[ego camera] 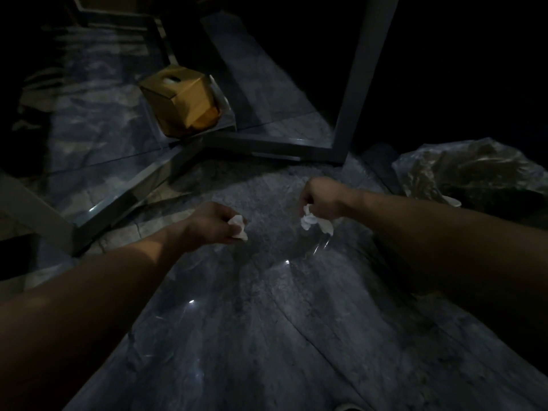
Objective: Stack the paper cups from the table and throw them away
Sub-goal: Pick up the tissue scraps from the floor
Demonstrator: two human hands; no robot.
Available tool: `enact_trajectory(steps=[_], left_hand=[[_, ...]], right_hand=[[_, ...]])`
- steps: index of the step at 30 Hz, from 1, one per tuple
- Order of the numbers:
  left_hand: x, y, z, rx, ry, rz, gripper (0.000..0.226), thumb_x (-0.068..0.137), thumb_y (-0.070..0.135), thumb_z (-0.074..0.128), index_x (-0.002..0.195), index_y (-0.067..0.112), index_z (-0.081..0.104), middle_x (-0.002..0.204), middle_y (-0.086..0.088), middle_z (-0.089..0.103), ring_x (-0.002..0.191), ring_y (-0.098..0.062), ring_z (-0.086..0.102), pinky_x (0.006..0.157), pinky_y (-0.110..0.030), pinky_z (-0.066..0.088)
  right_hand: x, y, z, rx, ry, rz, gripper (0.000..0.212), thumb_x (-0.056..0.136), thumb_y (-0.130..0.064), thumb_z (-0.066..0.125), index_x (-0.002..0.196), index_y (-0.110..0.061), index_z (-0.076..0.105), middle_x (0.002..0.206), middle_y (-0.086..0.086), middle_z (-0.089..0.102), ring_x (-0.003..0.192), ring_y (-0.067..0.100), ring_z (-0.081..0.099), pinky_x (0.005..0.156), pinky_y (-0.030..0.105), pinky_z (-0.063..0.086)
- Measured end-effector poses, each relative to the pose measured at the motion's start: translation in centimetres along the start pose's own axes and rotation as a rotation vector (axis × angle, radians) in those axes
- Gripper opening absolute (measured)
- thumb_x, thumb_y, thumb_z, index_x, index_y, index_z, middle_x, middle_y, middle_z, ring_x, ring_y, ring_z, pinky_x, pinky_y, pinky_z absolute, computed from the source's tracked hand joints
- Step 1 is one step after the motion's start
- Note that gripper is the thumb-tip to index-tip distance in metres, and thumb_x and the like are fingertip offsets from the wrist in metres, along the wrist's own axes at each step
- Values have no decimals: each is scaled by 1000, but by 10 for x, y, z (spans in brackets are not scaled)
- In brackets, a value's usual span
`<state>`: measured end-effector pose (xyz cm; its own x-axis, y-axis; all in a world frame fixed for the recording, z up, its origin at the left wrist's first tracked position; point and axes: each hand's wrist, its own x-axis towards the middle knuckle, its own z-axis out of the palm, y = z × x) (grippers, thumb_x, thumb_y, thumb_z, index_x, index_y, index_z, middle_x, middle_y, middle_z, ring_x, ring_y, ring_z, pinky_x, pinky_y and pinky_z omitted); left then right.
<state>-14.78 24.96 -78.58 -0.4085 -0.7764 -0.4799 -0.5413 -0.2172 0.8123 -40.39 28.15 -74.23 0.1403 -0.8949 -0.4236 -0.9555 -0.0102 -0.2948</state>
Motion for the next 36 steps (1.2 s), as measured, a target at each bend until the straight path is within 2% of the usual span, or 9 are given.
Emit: enact_trajectory(steps=[7, 10, 13, 16, 19, 23, 29, 32, 36], left_hand=[[-5, 11, 16, -53, 2, 5, 16, 87, -6, 65, 103, -9, 67, 94, -23, 69, 61, -11, 73, 63, -22, 61], [-8, 18, 23, -142, -13, 28, 9, 87, -9, 63, 93, -3, 67, 90, -24, 68, 57, -10, 73, 61, -26, 62], [-8, 31, 30, -234, 22, 40, 18, 89, -9, 60, 106, -9, 63, 85, -19, 66, 54, -9, 72, 49, -20, 58], [-6, 46, 39, -302, 72, 73, 22, 90, -6, 61, 112, -6, 63, 82, -13, 66, 52, -6, 70, 47, -16, 55], [-5, 60, 53, -342, 101, 138, 20, 91, -3, 60, 110, -4, 64, 83, -11, 66, 51, -3, 69, 48, -16, 56], [-8, 86, 74, -403, 122, 217, 12, 92, 2, 61, 86, 10, 68, 82, -9, 69, 58, -6, 69, 55, -17, 58], [-14, 143, 112, -406, 64, 368, 15, 93, 7, 62, 105, 0, 68, 85, -14, 67, 63, -10, 62, 57, -16, 55], [-16, 163, 134, -368, -3, 458, 18, 91, 13, 66, 103, 0, 70, 86, -17, 68, 72, -18, 61, 60, -19, 56], [-14, 178, 161, -341, -70, 540, 9, 88, 14, 70, 94, 9, 73, 72, -6, 68, 59, -5, 61, 58, -19, 52]], right_hand=[[-4, 1, -2, -7, 35, -8, 24, 78, 3, 61, 93, -5, 78, 99, 13, 76, 92, 28, 69, 76, 32, 53], [-7, 1, -5, 10, 58, -14, 23, 80, 3, 61, 93, -6, 78, 98, 12, 76, 85, 19, 65, 70, 25, 48], [-12, 0, -14, 59, 114, -10, 23, 84, 1, 60, 96, -6, 78, 98, 12, 76, 81, 18, 62, 62, 20, 42], [-19, 2, -27, 123, 175, -5, 21, 86, -3, 60, 96, -8, 78, 98, 10, 76, 80, 14, 62, 71, 27, 48], [-32, 10, -37, 218, 301, 38, 18, 87, -7, 63, 95, -11, 78, 94, 3, 74, 79, 8, 61, 67, 25, 48], [-60, 24, -52, 412, 576, 79, 14, 86, -7, 65, 89, -13, 77, 82, -1, 70, 68, 3, 61, 62, 17, 50], [-115, 52, -82, 579, 839, 164, 13, 88, -5, 65, 98, -5, 74, 87, 8, 71, 79, 17, 67, 69, 27, 56], [-142, 75, -85, 647, 933, 235, 11, 90, -6, 63, 95, -8, 73, 81, 5, 68, 73, 14, 64, 63, 28, 54], [-172, 108, -81, 623, 1024, 374, 13, 87, -7, 63, 86, -16, 72, 70, -3, 66, 64, 9, 61, 59, 28, 53]])
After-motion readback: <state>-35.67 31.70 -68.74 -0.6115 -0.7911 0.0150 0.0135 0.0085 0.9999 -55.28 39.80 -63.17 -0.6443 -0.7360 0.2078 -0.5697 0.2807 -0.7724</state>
